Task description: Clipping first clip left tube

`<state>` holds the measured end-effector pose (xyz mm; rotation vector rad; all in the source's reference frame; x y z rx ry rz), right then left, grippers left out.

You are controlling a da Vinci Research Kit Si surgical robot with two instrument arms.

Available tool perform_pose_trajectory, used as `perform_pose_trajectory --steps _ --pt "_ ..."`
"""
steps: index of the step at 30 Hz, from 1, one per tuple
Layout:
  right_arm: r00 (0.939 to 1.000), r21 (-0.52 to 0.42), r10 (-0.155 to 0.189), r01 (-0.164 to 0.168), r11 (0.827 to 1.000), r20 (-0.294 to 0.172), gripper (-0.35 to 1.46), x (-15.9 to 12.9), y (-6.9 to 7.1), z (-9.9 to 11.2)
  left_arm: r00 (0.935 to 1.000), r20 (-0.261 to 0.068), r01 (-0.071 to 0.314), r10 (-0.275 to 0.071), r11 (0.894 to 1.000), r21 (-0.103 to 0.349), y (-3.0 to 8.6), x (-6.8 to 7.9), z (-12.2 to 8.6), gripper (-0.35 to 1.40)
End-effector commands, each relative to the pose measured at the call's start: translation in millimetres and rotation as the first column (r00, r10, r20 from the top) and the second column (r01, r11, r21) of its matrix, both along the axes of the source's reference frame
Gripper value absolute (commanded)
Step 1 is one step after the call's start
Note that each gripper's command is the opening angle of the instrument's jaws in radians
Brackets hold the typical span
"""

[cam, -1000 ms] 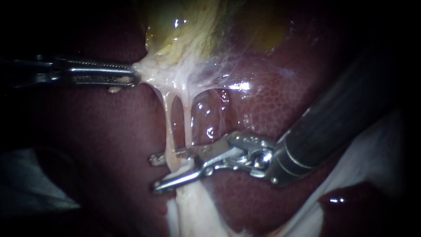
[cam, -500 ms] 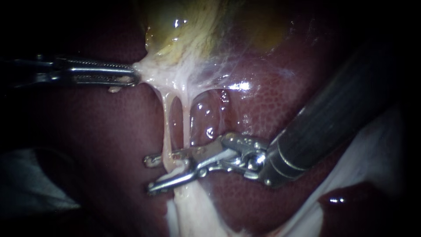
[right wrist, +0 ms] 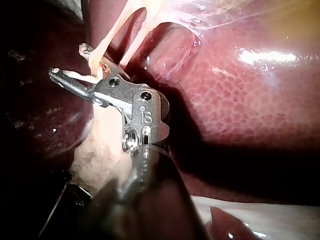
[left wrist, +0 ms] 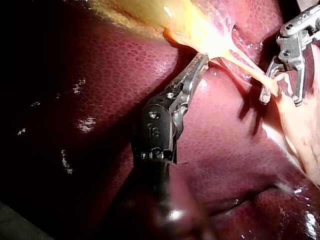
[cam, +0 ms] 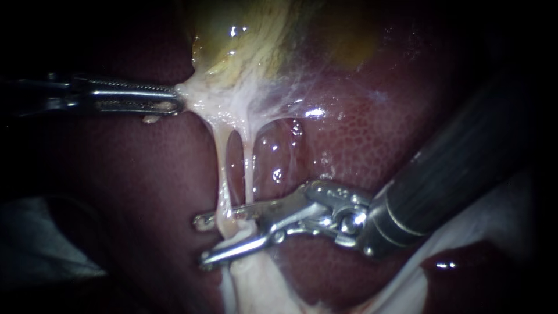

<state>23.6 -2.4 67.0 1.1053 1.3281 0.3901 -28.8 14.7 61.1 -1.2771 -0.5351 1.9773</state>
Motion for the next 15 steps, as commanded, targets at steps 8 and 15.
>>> perform_pose_trajectory --steps 8,15 --pt "1.0000 -0.001 -0.003 0.003 1.000 -0.001 0.23 -0.4 0.1 0.2 1.0000 0.001 -0.001 0.001 1.000 0.000 0.0 0.0 0.0 -0.35" --pt "1.0000 0.004 -0.005 0.005 1.000 0.001 -0.13 -0.8 0.4 0.5 1.0000 0.001 -0.001 0.001 1.000 0.000 0.1 0.0 -0.1 -0.35"
